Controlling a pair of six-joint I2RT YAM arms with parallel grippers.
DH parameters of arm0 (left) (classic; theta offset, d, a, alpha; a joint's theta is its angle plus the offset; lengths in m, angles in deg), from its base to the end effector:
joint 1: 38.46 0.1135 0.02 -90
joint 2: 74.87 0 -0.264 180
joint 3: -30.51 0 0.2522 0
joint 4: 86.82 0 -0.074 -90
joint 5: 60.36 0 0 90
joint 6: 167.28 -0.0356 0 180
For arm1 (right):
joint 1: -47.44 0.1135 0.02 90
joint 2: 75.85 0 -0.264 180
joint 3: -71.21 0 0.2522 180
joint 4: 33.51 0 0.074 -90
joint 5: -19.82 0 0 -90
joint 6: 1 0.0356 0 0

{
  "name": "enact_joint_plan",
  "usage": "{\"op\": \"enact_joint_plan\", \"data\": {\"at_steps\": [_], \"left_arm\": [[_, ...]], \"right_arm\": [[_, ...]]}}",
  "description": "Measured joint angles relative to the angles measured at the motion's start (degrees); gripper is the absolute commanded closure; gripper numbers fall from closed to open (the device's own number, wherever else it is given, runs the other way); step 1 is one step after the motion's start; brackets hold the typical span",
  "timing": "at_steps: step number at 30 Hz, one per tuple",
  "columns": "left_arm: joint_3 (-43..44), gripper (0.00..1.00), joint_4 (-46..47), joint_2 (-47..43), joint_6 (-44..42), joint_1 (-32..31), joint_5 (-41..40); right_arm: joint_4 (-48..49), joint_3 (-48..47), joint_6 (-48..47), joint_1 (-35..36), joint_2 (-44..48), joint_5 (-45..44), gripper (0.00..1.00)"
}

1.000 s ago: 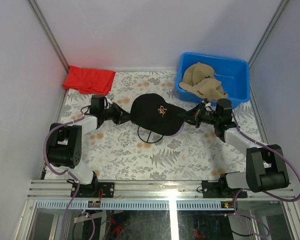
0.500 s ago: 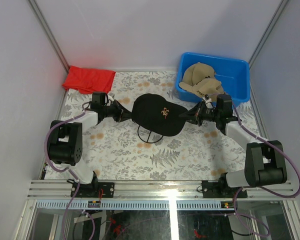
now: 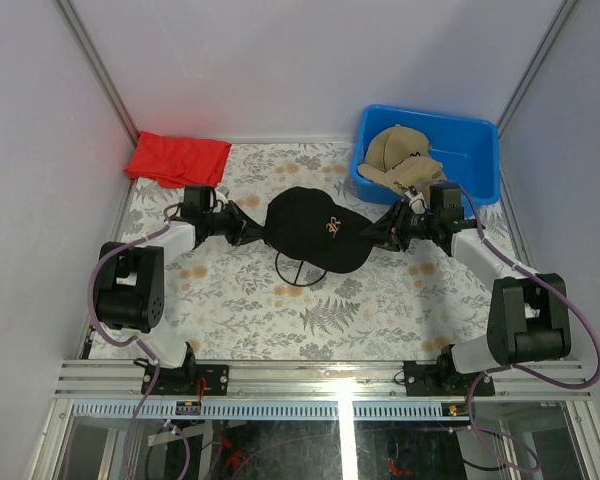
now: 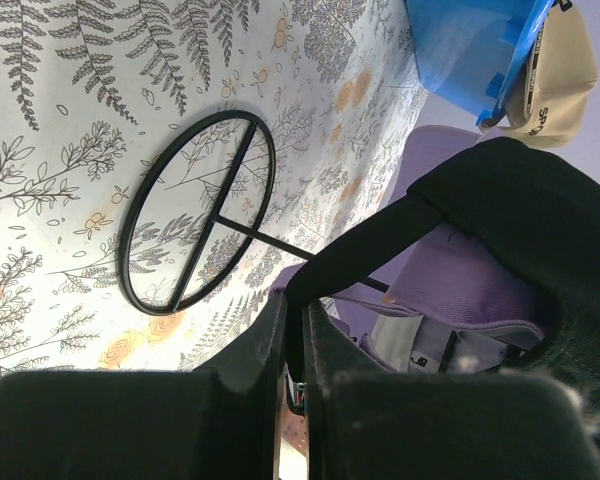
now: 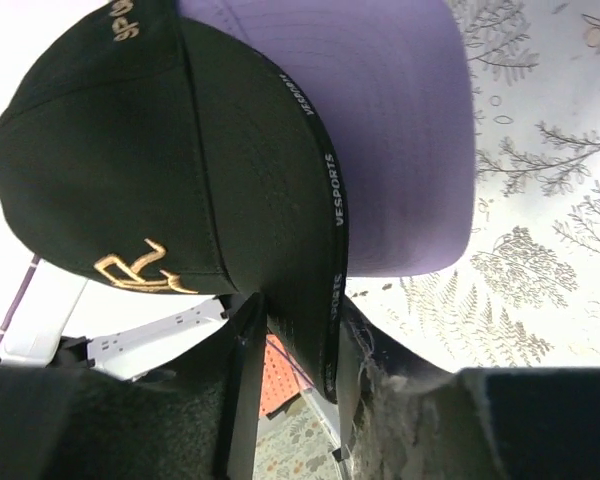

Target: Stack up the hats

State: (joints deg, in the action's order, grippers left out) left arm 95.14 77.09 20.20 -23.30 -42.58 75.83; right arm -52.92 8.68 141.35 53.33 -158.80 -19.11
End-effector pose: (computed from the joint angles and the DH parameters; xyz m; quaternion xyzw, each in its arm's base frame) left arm 0.3259 -0.0492 0.1771 -0.2284 0.8361 -0.4839 0.1209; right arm 0.2935 0.0581 0.2258 0.1544 0.8230 0.5272 0.1442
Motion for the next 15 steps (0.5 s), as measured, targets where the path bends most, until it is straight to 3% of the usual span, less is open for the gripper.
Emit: {"op": "enact_joint_plan", "data": {"at_steps": [6, 15], "left_arm": [[0.0, 1.00, -0.7, -0.5, -0.3, 0.1, 0.0], [0.0, 1.00, -3.1, -0.9, -1.0, 0.1, -1.5]], "right_arm": [[-4.8, 0.5, -4.2, -0.7, -0.2, -8.3, 0.53], [-15.1, -0.1, -10.7, -1.8, 0.8, -20.3, 0.51]]}}
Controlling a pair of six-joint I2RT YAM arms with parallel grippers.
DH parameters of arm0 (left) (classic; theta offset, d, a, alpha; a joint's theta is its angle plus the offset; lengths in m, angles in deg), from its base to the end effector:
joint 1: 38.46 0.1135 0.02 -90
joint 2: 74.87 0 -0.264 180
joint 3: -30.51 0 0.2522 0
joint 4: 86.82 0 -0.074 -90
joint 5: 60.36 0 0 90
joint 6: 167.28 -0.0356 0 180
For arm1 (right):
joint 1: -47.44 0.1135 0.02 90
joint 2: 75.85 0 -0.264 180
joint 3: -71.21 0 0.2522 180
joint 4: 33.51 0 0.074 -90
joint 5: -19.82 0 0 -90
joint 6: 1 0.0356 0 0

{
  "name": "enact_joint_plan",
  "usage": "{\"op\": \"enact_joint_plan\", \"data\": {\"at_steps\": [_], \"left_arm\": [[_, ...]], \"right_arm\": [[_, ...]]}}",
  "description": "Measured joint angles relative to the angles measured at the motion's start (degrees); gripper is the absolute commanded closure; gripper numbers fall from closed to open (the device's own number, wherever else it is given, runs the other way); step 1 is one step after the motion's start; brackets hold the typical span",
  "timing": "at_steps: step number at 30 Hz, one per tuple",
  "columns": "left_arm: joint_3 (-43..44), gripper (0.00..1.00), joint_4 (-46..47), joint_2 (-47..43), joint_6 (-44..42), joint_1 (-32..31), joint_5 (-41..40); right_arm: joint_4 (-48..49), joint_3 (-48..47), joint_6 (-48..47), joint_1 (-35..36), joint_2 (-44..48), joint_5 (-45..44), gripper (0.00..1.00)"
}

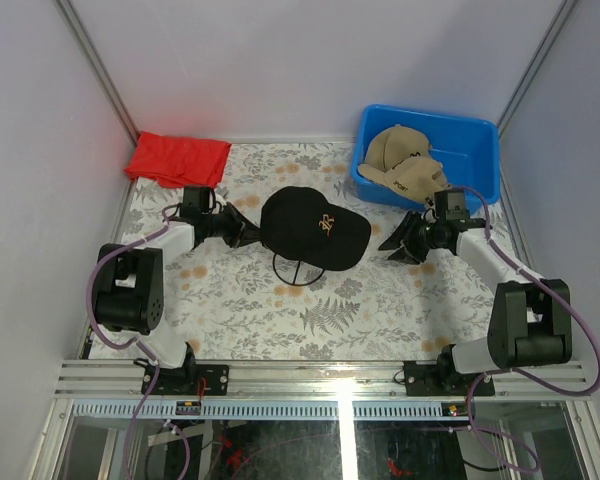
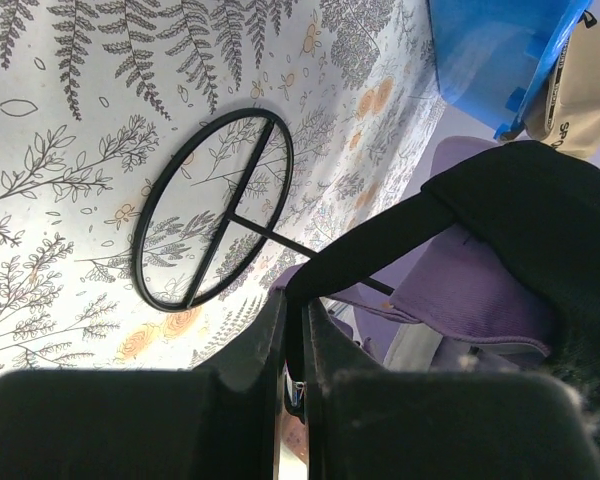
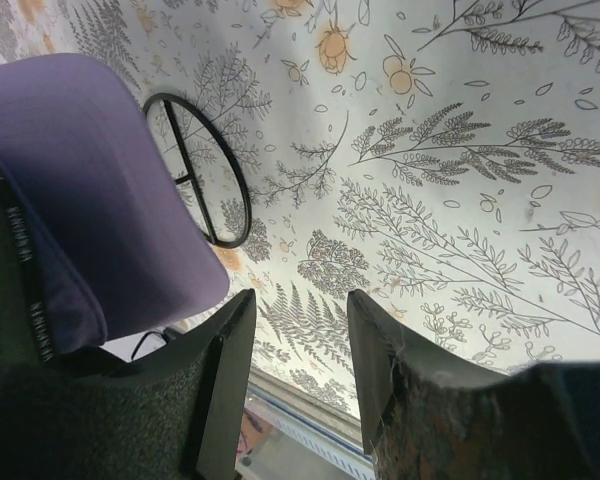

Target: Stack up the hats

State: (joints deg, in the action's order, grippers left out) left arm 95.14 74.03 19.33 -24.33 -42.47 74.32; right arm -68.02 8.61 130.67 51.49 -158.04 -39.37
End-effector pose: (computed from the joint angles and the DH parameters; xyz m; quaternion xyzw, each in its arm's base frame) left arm 0.3217 -0.0476 0.1777 -0.2366 0.8433 -0.4681 0.1170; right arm 0.2811 0.0382 0.2058 0.2182 0.8946 0.3483 0.1756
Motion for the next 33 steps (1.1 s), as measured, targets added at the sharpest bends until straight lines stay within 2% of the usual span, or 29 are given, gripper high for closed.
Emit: {"op": "enact_joint_plan", "data": {"at_steps": [2, 5, 6, 8, 12, 15, 20, 33], "left_arm": [[0.0, 0.98, -0.3, -0.2, 0.0, 0.0, -0.1], [0.0, 0.86, -0.7, -0.9, 0.1, 0.0, -0.6], [-0.2, 0.78, -0.7, -1.2, 0.1, 0.0, -0.9], [-0.5, 0.71, -0.8, -2.1, 0.4, 0.0, -1.3], [-0.9, 0.58, -0.7, -4.2, 1.7, 0.2, -1.9], [-0.9, 0.56, -0.7, -5.6, 2.8, 0.5, -2.4], [-0.6, 0.52, -0.7, -6.6, 4.7, 0.7, -2.7], [0.2, 0.45, -0.5, -8.6, 8.0, 0.9, -4.4]], "right_arm": [[-2.0, -1.3, -1.0, 0.0, 1.0, -1.0, 0.51], [-6.0, -5.9, -2.9, 0.0, 2.8, -3.0, 0.50], [-7.0, -7.8, -3.5, 0.0, 3.5, -3.6, 0.50], [-8.8, -12.0, -4.5, 0.0, 4.9, -5.0, 0.49], [-11.5, -19.5, -6.6, 0.0, 6.5, -8.2, 0.40], [-13.0, -23.4, -8.1, 0.0, 6.7, -11.5, 0.31], [-16.3, -29.0, -10.4, 0.0, 4.0, -18.4, 0.23], [-19.5, -44.0, -16.4, 0.0, -9.7, -34.7, 0.17]]}}
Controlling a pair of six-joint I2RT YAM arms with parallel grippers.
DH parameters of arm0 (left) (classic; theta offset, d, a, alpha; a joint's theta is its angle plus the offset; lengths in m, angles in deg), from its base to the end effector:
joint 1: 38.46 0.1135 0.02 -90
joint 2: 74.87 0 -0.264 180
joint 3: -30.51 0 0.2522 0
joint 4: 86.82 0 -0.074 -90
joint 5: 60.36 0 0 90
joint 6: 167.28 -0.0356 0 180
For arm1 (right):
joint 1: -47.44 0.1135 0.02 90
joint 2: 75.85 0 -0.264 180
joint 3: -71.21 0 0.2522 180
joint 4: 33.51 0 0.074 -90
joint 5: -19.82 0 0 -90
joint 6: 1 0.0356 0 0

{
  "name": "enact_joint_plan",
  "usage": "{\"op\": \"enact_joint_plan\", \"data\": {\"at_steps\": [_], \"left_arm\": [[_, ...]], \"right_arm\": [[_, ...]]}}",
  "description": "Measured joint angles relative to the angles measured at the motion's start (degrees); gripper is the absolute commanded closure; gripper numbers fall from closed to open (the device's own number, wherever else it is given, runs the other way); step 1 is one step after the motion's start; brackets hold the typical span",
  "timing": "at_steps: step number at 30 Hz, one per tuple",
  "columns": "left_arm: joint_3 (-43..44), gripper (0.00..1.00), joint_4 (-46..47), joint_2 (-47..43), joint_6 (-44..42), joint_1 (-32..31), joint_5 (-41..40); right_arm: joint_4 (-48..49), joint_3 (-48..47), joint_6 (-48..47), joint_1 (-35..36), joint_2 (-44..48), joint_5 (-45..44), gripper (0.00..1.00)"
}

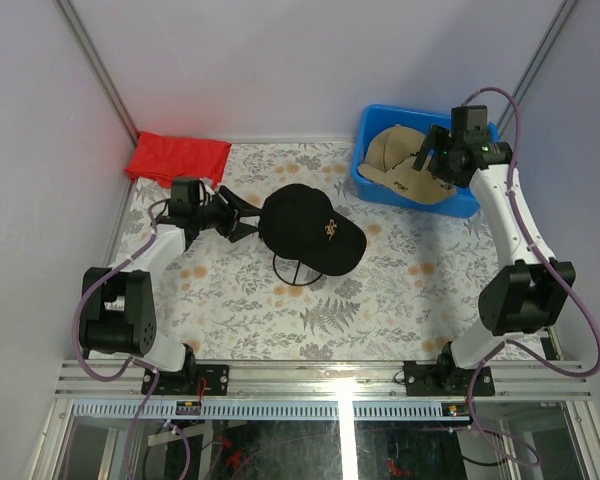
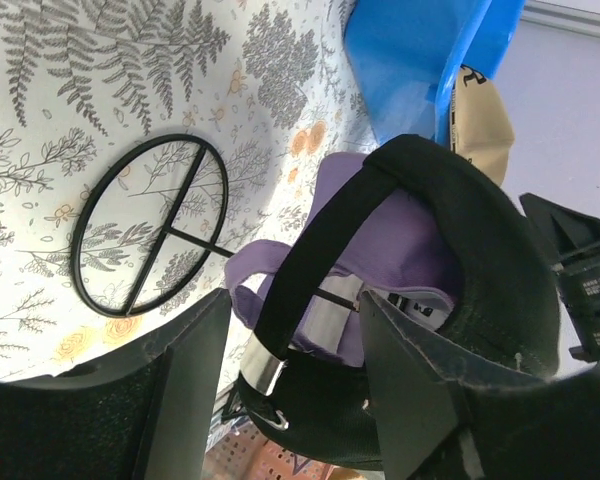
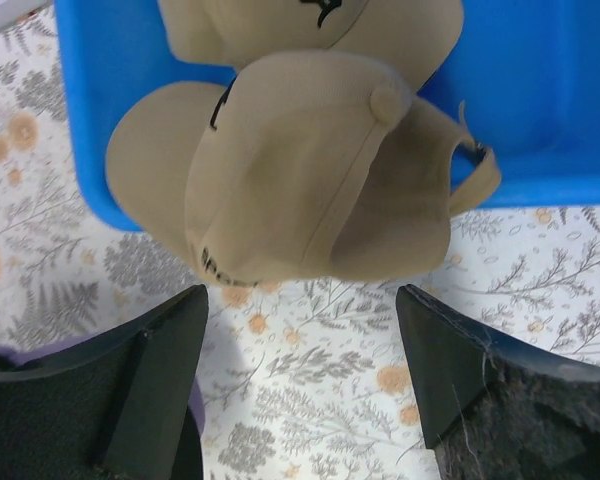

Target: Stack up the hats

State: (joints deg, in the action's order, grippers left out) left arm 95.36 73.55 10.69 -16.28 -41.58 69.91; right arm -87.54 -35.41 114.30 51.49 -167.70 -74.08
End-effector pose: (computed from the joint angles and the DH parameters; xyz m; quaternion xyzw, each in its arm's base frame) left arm 0.3109 -0.0400 0.2220 -0.2858 0.8156 -0.4740 0.1683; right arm 0.3565 0.0228 0.3724 0.1808 0.8849 0.0787 0.4220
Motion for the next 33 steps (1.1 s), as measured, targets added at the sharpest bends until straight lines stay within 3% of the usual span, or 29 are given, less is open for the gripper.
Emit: {"op": "enact_joint_plan", "data": {"at_steps": [6, 9, 11, 14, 17, 24, 33], "left_arm": [[3.5, 0.42, -0.1, 0.0, 1.0, 0.3, -1.0], [4.9, 0.41, 0.0, -0.2, 1.3, 0.6, -1.5], [5.0, 0.41, -0.1, -0.5, 1.4, 0.9, -1.9], [5.0, 0.41, -0.3, -1.2, 1.7, 1.6, -2.4], [5.0, 0.41, -0.5, -2.3, 1.9, 2.6, -3.0], [7.8, 0.41, -2.6, -4.5, 2.1, 3.7, -4.8], [19.8, 0.38, -4.6, -5.9, 2.2, 3.5, -5.9]], "right_arm": [[-0.4, -5.7, -1.7, 0.0, -8.3, -2.6, 0.16], [-1.1, -8.5, -2.5, 0.0, -12.6, -2.8, 0.24], [-1.2, -9.1, -3.0, 0.0, -14.3, -2.8, 0.39], [-1.3, -9.1, -3.8, 0.0, -15.6, -2.8, 0.78], [-1.3, -9.1, -4.2, 0.0, -16.0, -3.0, 0.99], [-1.3, -9.1, -6.6, 0.0, -12.6, -4.6, 1.00], [1.0, -9.0, -10.5, -0.1, 5.2, 0.6, 1.00]]}}
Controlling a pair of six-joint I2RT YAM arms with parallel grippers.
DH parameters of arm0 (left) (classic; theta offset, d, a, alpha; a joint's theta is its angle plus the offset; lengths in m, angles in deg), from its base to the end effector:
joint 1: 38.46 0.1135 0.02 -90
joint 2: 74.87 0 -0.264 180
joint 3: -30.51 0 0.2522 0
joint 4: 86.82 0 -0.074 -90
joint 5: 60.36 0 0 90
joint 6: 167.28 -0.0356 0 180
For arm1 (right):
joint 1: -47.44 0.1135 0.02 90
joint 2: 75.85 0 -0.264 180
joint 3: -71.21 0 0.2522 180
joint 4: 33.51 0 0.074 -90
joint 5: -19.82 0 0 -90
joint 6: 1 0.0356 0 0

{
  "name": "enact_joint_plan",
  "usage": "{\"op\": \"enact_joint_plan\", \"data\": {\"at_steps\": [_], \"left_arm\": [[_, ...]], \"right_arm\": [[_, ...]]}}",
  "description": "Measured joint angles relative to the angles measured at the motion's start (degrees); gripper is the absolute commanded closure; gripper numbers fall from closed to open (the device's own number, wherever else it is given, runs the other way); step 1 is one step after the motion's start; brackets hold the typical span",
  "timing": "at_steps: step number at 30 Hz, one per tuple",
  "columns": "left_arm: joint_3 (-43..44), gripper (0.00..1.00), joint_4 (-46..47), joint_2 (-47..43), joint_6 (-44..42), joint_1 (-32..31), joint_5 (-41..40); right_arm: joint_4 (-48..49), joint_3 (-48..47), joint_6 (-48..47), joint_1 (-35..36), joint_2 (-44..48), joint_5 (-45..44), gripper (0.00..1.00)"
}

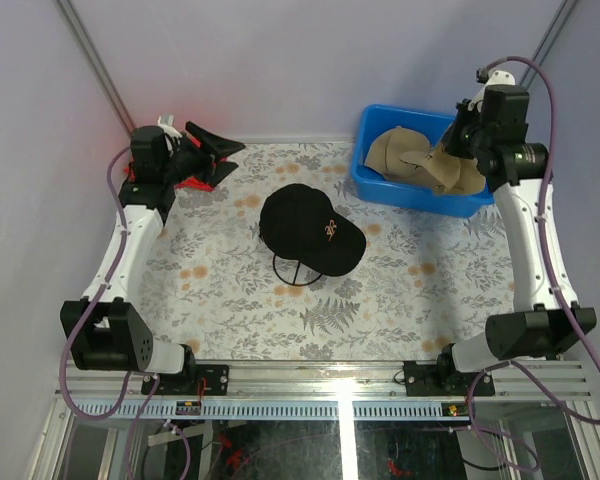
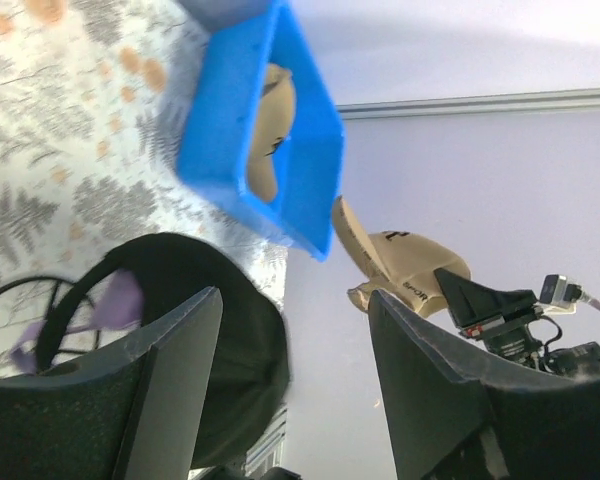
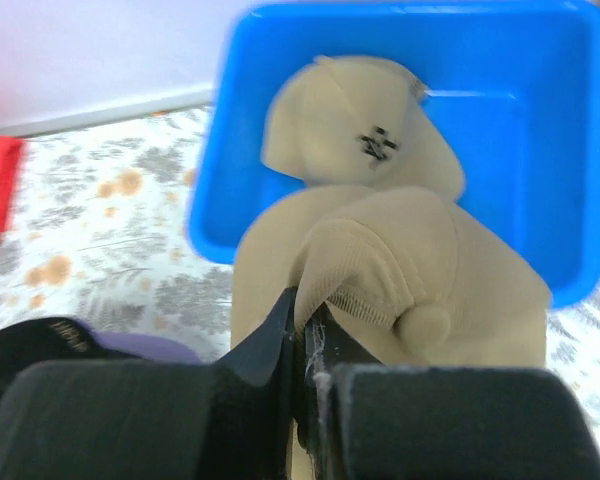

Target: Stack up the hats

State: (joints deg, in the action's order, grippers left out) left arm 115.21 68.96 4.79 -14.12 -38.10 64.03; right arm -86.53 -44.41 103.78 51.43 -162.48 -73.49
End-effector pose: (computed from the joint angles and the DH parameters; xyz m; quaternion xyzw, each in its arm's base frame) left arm 0.3216 -0.0181 0.3614 -0.2642 0.7522 -0.4940 0.3469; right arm 0.3245 0.0206 0.4547 0.0945 0.8333 0.0648 0.5409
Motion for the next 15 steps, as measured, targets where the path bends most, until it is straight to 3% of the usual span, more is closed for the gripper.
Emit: {"op": "enact_joint_plan", "data": {"at_steps": [8, 12, 15], "left_arm": [[14.4, 0.28, 0.2, 4.5, -3.5, -5.1, 4.3], [15.3, 0.25, 4.2, 6.3, -3.3, -5.6, 8.5], [16.1, 0.24, 7.5, 9.1, -2.1, -5.1, 11.2]], "right_arm": [[5.0, 0.4, -1.8, 0.0, 3.7, 20.9, 1.00], [9.3, 0.4, 0.5, 0.0, 3.4, 34.5, 1.00], [18.2, 1.5, 6.7, 0.0, 3.4, 46.3, 1.00]]}}
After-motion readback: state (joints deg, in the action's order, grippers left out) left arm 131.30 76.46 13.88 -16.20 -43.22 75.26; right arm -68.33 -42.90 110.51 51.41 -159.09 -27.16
